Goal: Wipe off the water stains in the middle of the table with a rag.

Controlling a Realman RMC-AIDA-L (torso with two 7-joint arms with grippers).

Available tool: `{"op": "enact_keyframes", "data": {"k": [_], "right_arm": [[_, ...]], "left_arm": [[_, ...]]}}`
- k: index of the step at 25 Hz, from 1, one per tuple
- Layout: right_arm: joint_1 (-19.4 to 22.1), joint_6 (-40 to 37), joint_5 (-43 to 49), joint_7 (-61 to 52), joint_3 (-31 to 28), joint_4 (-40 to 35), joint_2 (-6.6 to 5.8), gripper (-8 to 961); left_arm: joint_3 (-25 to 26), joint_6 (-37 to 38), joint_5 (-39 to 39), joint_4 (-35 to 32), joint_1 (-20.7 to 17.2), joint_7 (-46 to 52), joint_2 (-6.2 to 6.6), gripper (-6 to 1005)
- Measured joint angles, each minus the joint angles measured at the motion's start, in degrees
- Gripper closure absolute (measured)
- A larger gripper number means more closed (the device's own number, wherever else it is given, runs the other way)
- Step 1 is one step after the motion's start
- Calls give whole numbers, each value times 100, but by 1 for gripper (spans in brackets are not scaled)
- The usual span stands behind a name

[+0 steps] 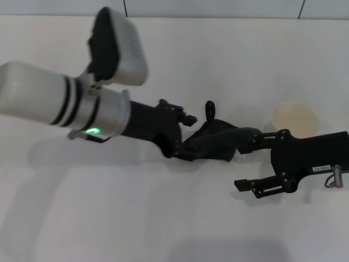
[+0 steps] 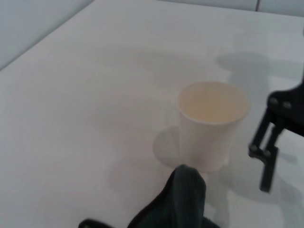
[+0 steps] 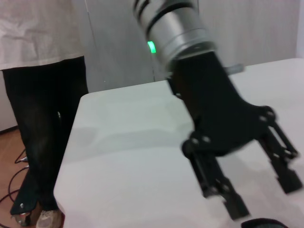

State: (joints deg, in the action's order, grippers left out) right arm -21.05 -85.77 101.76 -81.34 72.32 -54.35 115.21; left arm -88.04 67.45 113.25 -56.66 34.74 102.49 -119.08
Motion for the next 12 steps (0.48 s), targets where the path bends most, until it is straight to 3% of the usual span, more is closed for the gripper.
{"op": "enact_keyframes", "data": {"k": [3, 12], "right_arm": [[20, 32, 4, -16, -61, -39, -8, 158], [94, -37, 58, 25, -257, -4, -75, 159]], "left_arm": [[247, 243, 4, -332, -507, -156, 2, 299], [837, 770, -52, -460, -1261, -837, 3, 299]]}}
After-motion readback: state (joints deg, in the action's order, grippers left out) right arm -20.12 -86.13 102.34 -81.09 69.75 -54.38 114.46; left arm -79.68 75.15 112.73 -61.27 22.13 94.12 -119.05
